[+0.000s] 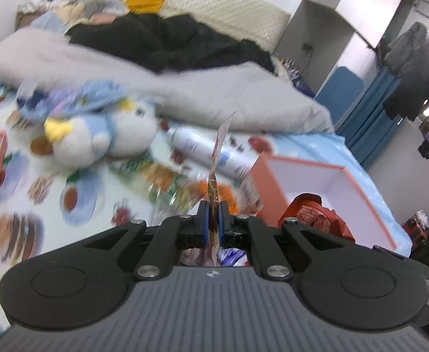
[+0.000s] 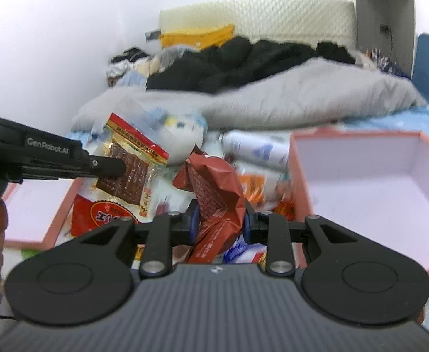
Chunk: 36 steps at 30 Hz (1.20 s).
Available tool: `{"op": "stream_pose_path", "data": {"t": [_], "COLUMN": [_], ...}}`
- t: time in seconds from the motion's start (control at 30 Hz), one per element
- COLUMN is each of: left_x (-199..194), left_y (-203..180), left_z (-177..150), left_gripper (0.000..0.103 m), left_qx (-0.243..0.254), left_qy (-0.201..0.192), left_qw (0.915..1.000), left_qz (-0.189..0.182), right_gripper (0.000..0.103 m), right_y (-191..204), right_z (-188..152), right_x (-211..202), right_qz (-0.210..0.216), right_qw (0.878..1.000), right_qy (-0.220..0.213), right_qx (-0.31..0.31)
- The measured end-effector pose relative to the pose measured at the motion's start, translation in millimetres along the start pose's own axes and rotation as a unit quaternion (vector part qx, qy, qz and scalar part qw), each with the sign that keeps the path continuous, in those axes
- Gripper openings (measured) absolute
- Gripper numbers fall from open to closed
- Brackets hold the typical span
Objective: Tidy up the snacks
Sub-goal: 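Lift the red-orange packet with the right gripper while the left gripper lifts the dried-meat packet, then carry both packets over the pink box and open both grippers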
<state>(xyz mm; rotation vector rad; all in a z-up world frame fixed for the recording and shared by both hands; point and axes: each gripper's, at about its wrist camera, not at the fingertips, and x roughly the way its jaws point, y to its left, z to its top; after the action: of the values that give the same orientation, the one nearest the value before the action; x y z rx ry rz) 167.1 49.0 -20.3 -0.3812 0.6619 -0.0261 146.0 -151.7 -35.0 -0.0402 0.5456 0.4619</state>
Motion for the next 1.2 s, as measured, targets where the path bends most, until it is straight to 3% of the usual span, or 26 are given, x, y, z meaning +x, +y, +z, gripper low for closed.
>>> {"op": "stream_pose_path", "data": {"t": [0.27, 0.5, 0.73, 0.83, 1.07, 1.2], "left_x": [-3, 16, 74, 104, 184, 213], "left_y": [-46, -101, -151, -172, -197, -199], "left_z": [55, 87, 81, 69, 38, 24], "left_gripper": [0.007, 0.007, 0.007, 0.007, 0.007, 0.008], "left_qx": [0.039, 0.076, 0.1, 0.128, 0.143, 0.144], "left_qy": [-0.043, -0.053, 0.003, 0.022, 0.091, 0.11], "left_qw": [0.9979, 0.9939, 0.9906, 0.9872, 0.9815, 0.9798], "left_qz": [-0.03, -0.06, -0.094, -0.092, -0.089, -0.085], "right_gripper": [0.031, 0.031, 0.031, 0.031, 0.031, 0.032], "right_y": [-31, -73, -135, -156, -199, -209], "right_z": [56, 80, 63, 46, 8, -9], "right_x": [-19, -24, -8, 4, 37, 51], "right_qz": [-0.036, -0.078, -0.113, -0.127, -0.13, -0.133], "right_qw": [0.996, 0.992, 0.991, 0.991, 0.99, 0.989], "right_qy": [-0.072, -0.096, -0.066, -0.048, -0.003, 0.018], "right_qx": [-0.023, -0.02, 0.015, 0.014, 0.061, 0.069]}}
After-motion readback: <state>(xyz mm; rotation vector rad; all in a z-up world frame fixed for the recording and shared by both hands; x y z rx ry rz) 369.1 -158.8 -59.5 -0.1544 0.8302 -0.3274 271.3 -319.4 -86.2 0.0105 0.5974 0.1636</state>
